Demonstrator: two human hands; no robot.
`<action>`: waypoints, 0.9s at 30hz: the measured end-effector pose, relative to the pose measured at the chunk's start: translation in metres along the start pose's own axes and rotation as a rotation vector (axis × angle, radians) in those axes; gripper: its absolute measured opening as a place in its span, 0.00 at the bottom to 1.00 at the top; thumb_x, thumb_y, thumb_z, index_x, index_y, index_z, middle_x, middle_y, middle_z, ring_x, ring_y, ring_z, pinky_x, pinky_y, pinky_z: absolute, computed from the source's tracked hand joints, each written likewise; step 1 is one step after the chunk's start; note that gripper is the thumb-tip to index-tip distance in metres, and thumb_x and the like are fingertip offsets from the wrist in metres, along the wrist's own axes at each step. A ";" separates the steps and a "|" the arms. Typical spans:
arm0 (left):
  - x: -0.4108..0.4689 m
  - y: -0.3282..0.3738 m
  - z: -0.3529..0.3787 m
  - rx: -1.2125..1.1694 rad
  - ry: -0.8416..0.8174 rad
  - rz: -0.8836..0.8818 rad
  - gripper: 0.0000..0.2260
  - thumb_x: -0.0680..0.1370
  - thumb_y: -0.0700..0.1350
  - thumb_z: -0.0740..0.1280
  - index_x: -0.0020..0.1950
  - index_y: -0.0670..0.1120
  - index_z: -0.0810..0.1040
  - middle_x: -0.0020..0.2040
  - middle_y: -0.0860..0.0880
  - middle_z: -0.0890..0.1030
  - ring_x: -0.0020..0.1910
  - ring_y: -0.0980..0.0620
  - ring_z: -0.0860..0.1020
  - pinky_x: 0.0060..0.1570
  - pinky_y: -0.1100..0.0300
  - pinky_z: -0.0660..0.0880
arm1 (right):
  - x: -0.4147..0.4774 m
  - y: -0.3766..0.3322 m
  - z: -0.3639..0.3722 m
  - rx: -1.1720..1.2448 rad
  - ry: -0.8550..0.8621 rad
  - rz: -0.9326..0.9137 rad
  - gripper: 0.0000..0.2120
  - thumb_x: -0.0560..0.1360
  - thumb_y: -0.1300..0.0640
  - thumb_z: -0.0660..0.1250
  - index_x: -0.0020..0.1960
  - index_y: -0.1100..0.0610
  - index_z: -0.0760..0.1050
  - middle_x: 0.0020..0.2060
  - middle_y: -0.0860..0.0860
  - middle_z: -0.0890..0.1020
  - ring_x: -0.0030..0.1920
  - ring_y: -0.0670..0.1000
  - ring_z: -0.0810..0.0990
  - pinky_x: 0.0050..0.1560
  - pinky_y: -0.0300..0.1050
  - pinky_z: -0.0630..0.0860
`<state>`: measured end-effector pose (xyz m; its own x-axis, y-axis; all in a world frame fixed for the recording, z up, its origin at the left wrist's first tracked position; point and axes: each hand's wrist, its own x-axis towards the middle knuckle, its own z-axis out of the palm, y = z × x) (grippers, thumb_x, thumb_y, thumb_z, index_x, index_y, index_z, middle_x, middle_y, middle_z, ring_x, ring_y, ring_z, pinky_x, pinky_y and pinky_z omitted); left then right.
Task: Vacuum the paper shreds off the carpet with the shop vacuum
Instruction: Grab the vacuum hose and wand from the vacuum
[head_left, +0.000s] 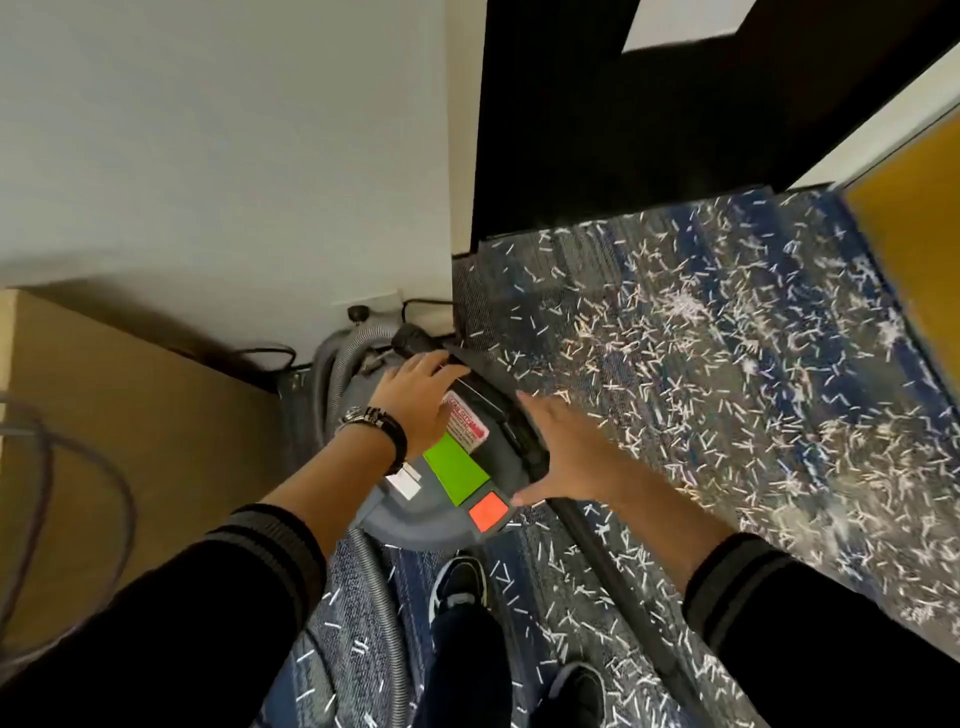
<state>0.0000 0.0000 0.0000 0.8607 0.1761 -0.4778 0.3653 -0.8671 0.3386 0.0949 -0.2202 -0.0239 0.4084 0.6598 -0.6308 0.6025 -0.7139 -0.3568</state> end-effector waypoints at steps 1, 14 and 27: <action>0.009 -0.004 0.009 0.043 -0.018 0.011 0.25 0.85 0.45 0.61 0.83 0.53 0.62 0.84 0.47 0.58 0.83 0.44 0.55 0.80 0.45 0.53 | 0.011 0.000 0.013 -0.004 -0.024 -0.016 0.70 0.55 0.29 0.77 0.80 0.50 0.36 0.78 0.56 0.52 0.76 0.61 0.57 0.71 0.62 0.63; 0.048 -0.014 0.052 0.208 0.039 0.032 0.25 0.86 0.48 0.60 0.83 0.57 0.62 0.83 0.48 0.60 0.81 0.43 0.58 0.80 0.46 0.48 | 0.041 0.010 0.096 0.280 0.249 0.045 0.76 0.51 0.37 0.83 0.76 0.40 0.27 0.65 0.55 0.65 0.61 0.61 0.74 0.58 0.64 0.75; 0.032 -0.007 0.022 0.353 -0.061 0.049 0.29 0.81 0.46 0.66 0.81 0.57 0.63 0.78 0.46 0.64 0.77 0.42 0.62 0.79 0.46 0.55 | 0.032 0.025 0.055 0.411 -0.013 0.026 0.33 0.70 0.59 0.76 0.70 0.52 0.66 0.51 0.48 0.82 0.48 0.44 0.83 0.47 0.37 0.80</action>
<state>0.0172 0.0017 -0.0353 0.8477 0.1116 -0.5187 0.1703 -0.9831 0.0667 0.0854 -0.2301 -0.0913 0.4094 0.6392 -0.6510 0.2670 -0.7662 -0.5845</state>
